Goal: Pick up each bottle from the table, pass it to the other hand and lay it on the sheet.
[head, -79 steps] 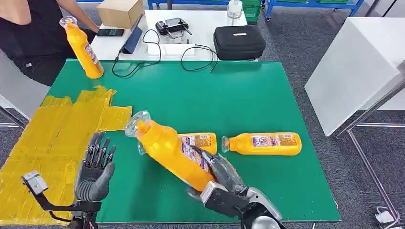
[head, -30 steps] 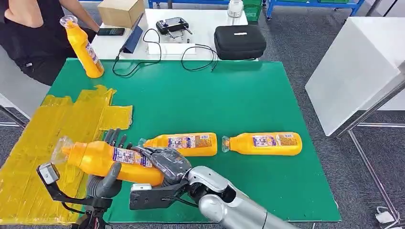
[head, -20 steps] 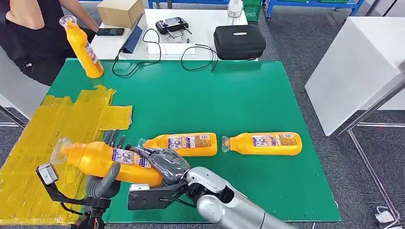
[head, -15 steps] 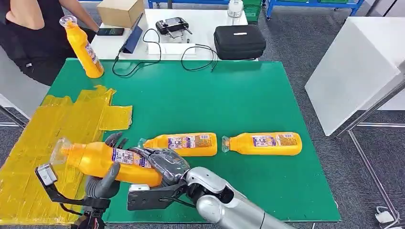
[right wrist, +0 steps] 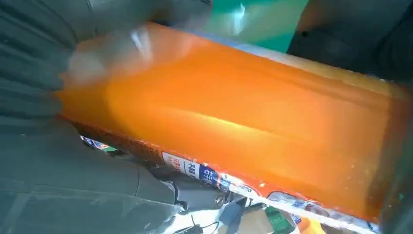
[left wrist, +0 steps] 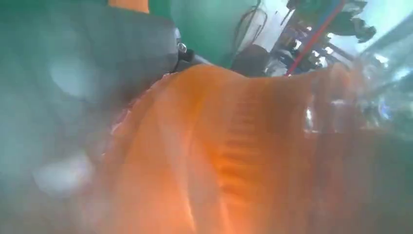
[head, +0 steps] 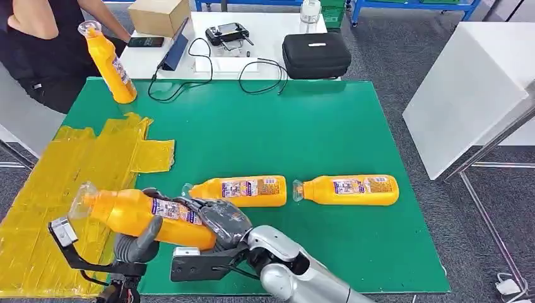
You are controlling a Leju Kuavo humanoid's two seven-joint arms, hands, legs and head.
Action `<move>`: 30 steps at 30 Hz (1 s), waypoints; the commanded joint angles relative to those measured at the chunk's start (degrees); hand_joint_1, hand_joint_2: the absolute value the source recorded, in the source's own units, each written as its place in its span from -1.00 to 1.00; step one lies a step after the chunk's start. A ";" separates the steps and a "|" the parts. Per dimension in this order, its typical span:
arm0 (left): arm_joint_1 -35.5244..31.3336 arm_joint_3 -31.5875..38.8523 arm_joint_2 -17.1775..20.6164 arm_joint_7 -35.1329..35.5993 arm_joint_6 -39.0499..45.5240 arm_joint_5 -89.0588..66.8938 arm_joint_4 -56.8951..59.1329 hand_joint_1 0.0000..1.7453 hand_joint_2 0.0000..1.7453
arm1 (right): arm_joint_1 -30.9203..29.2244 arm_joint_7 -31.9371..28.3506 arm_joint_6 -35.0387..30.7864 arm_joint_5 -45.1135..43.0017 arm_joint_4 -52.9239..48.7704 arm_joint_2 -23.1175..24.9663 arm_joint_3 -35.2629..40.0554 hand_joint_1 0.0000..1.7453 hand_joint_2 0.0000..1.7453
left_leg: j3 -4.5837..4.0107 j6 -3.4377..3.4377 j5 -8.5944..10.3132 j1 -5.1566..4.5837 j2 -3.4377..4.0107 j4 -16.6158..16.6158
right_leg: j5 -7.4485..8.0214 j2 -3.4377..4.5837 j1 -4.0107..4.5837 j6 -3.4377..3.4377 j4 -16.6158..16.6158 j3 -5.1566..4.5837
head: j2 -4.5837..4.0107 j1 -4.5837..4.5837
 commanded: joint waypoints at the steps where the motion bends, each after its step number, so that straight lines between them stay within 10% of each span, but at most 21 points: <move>1: -2.07 4.09 -0.32 -3.82 5.09 -8.72 -1.78 1.00 1.00 | 6.41 0.47 -3.21 1.15 -3.78 -3.86 -6.67 -1.00 -1.00 | 0.13 -0.02 -0.08 0.02 -0.26 0.00 | -0.15 -0.31 0.03 -0.03 -0.01 0.19 | 0.00 0.02; 14: -2.07 4.09 -0.32 -3.82 5.09 -8.72 -1.78 1.00 1.00 | 6.41 0.47 -3.21 1.15 -3.78 -3.86 -6.67 -1.00 -1.00 | 0.06 -0.01 -0.06 -0.02 -0.12 -0.02 | -0.08 -0.17 -0.01 -0.02 0.00 0.13 | 0.00 0.00; 30: -10.11 10.38 7.21 -6.58 36.08 -80.30 13.70 1.00 1.00 | 17.80 2.15 -3.69 5.98 -20.62 -8.19 -20.81 -1.00 -1.00 | 0.20 -0.04 -0.03 -0.07 -0.25 -0.14 | -0.12 -0.32 -0.06 -0.04 -0.04 0.24 | 0.00 0.00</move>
